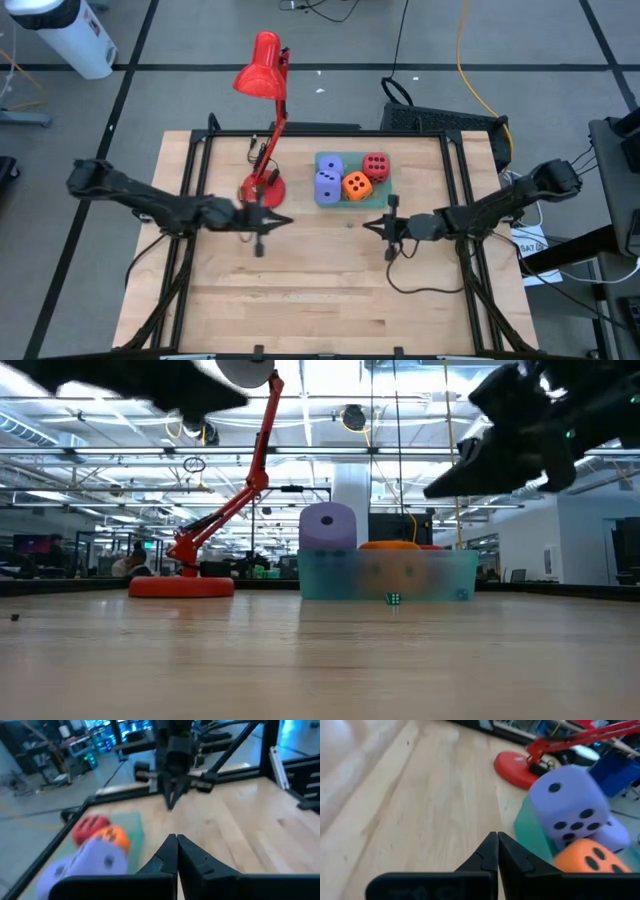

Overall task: Pick & Place Dice
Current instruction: Put the green die into the green bin

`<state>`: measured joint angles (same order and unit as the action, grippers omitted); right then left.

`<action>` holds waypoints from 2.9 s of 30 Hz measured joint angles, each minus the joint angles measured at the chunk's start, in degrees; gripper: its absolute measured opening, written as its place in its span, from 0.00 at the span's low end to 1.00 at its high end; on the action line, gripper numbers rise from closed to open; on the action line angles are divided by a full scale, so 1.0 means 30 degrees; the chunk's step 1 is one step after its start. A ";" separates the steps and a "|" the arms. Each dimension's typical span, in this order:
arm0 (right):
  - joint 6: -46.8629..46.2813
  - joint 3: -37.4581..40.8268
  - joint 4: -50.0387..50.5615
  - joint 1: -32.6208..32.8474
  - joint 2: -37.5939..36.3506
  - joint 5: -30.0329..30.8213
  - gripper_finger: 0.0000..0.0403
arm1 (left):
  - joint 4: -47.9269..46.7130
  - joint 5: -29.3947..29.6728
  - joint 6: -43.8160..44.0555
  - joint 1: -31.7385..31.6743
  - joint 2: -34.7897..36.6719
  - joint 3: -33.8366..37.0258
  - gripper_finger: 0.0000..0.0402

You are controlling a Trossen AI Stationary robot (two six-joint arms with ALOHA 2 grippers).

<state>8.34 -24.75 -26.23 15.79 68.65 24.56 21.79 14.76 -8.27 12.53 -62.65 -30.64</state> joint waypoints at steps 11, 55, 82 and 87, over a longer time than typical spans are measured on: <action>0.2302 -0.3240 0.1096 -0.1016 0.5560 -0.1528 0.17 | 0.1189 0.1611 0.0668 0.0829 0.6610 0.4200 0.01; 0.1012 -0.3701 0.0907 -0.4261 0.9244 -0.7078 0.34 | 0.0697 0.1575 0.0867 0.0890 0.6644 0.4229 0.02; 0.1298 -0.3643 -0.1010 -0.3446 0.9140 -0.5775 0.41 | 0.0653 0.1553 0.0860 0.0890 0.6636 0.4222 0.06; 0.0813 -0.3643 -0.1189 -0.3439 0.9133 -0.6263 0.46 | 0.0653 0.1553 0.0920 0.0890 0.6636 0.4222 0.06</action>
<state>10.78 -35.68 -29.79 5.47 96.05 5.77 23.75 19.42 -5.51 15.20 -42.74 -17.98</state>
